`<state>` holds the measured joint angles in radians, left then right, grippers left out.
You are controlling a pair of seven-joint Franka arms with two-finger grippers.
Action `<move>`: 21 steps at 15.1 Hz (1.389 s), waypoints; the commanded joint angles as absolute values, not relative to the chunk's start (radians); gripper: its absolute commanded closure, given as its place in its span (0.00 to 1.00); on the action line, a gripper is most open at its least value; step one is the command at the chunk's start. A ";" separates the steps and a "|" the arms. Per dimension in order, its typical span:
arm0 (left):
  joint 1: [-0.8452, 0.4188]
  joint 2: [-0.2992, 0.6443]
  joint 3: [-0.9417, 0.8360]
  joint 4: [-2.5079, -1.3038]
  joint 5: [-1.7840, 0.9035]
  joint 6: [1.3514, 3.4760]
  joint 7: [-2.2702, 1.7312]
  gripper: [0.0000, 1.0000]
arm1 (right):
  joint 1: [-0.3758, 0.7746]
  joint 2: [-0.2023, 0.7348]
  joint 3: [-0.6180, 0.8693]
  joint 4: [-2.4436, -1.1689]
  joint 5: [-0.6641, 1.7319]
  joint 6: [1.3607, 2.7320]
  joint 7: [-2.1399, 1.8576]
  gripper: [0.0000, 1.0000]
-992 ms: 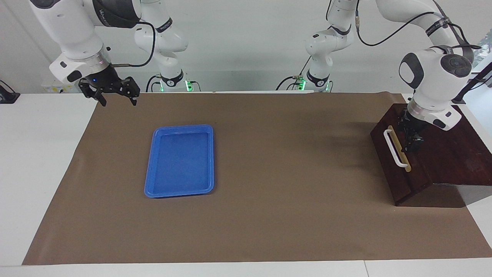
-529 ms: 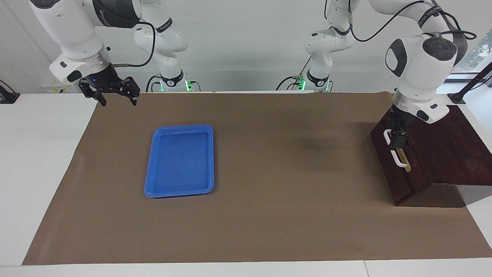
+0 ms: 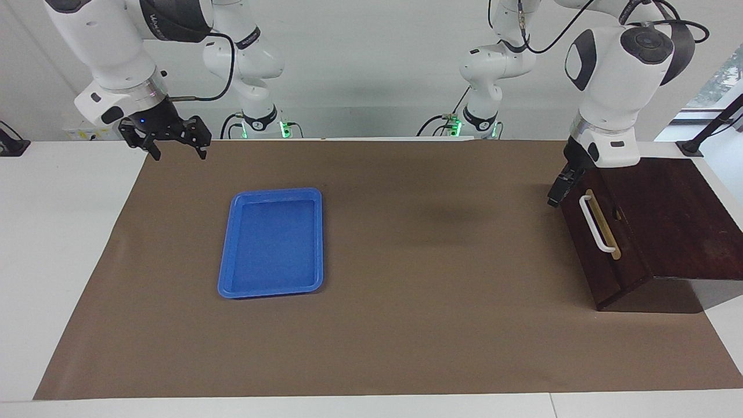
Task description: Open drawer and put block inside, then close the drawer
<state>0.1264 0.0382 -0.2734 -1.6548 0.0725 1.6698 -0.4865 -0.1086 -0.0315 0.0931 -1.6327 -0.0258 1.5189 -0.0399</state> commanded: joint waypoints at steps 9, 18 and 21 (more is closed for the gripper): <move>0.167 -0.009 -0.264 -1.658 0.048 1.557 -0.196 0.00 | -0.123 -0.049 0.104 -1.651 -0.025 1.526 -0.023 0.00; 0.152 -0.009 -0.275 -1.657 0.048 1.592 -0.186 0.00 | -0.110 -0.049 0.106 -1.651 -0.023 1.526 -0.021 0.00; 0.150 -0.011 -0.273 -1.657 0.048 1.582 -0.187 0.00 | -0.110 -0.049 0.106 -1.651 -0.023 1.526 -0.021 0.00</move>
